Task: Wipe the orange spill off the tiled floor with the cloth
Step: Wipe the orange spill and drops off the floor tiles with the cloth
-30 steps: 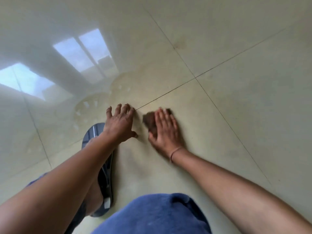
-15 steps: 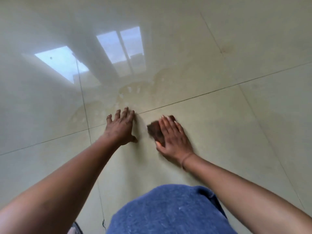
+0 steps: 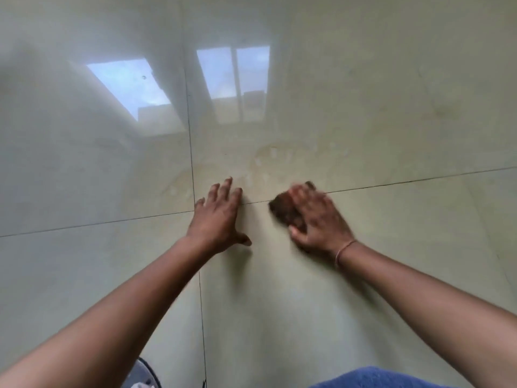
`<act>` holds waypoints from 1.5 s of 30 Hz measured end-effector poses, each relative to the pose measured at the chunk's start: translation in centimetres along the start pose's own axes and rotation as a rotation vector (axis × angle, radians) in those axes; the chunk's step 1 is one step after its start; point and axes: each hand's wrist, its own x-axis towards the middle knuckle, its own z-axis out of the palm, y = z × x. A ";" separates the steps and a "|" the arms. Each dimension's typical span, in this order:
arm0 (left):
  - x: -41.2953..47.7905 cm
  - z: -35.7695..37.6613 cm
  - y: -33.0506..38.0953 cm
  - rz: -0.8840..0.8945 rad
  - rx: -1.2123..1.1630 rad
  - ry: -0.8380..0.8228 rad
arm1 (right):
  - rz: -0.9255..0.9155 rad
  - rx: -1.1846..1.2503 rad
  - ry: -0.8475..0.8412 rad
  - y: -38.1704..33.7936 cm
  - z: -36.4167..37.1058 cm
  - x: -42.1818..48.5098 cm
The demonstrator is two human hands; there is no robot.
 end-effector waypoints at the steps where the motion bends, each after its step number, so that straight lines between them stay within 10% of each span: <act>1: 0.0 -0.2 -1.2 -0.040 0.004 0.007 | 0.144 0.013 0.033 0.6 -0.3 1.8; 4: -0.1 -0.6 -5.0 -0.178 -0.007 0.029 | 0.463 0.087 0.111 -2.9 -0.2 8.9; 12: -2.4 0.1 -10.5 -0.339 -0.127 -0.041 | -0.269 -0.026 -0.092 -7.1 1.4 3.6; 17: -2.6 0.7 -11.0 -0.326 -0.183 -0.033 | 0.293 0.062 0.033 -9.8 1.3 12.5; 25: -5.5 0.6 -13.8 -0.411 -0.140 -0.063 | -0.447 -0.027 -0.137 -13.3 2.3 6.3; 30: -5.9 1.6 -14.3 -0.399 -0.183 -0.070 | 0.036 0.054 -0.025 -16.8 2.7 14.3; 37: -6.0 1.5 -14.2 -0.409 -0.186 -0.076 | -0.620 -0.031 -0.146 -16.1 3.2 9.1; 42: -5.5 1.0 -13.9 -0.414 -0.184 -0.108 | -0.001 0.023 -0.054 -14.4 2.1 14.1; 45: -4.8 0.5 -12.6 -0.339 -0.160 -0.112 | -0.265 -0.001 -0.154 -14.6 2.3 7.7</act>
